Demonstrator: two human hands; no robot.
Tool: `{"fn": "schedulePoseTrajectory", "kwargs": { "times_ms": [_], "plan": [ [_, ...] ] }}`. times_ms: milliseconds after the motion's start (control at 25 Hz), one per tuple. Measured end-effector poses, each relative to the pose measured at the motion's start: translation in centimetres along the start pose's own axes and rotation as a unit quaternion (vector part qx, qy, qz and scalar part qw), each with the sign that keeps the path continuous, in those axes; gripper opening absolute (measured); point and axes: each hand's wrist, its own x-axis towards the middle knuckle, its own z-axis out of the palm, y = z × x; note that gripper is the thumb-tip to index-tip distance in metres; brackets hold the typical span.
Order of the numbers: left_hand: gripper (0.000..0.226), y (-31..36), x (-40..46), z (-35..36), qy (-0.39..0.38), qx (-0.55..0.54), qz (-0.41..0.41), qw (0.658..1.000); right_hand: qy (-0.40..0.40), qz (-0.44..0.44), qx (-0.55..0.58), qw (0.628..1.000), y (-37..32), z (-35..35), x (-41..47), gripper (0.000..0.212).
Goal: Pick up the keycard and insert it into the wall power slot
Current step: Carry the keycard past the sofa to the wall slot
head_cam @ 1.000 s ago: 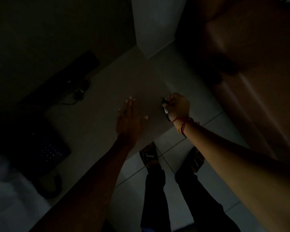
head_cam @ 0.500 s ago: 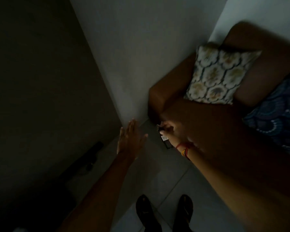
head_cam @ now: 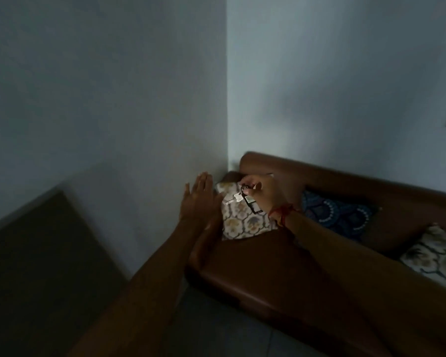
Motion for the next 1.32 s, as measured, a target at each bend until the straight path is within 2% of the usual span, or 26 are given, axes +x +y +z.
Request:
{"fn": "schedulePoseTrajectory", "kwargs": {
  "times_ms": [240, 440, 640, 920, 1040, 1320],
  "plan": [
    [0.074, 14.5, 3.7, -6.9, 0.078, 0.068, 0.141, 0.985, 0.084, -0.008, -0.003, 0.996, -1.4, -17.0, 1.4, 0.016],
    [0.074, 26.2, 5.2, -10.7, 0.136, 0.069, 0.159, 0.975, 0.087, -0.05, -0.034, 0.994, -0.1, -31.1, 1.1, 0.012],
    [0.073, 38.5, 6.5, -11.3, 0.2, 0.07, 0.192, 0.958, 0.106, -0.078, -0.062, 0.989, 2.4, -42.7, -0.5, 0.011],
    [0.072, 53.1, 8.0, -9.7, 0.23, 0.061, 0.245, 0.94, 0.148, -0.068, -0.083, 0.983, 7.0, -55.2, -2.9, 0.013],
    [0.072, 58.2, 9.3, -9.2, 0.242, 0.051, 0.274, 0.929, 0.173, -0.05, -0.07, 0.981, 9.2, -60.2, -3.3, 0.015],
    [0.074, 68.5, 15.4, -5.9, 0.246, 0.02, 0.32, 0.914, 0.248, -0.017, -0.116, 0.962, 15.9, -69.1, -1.6, 0.013]
  ]
}}
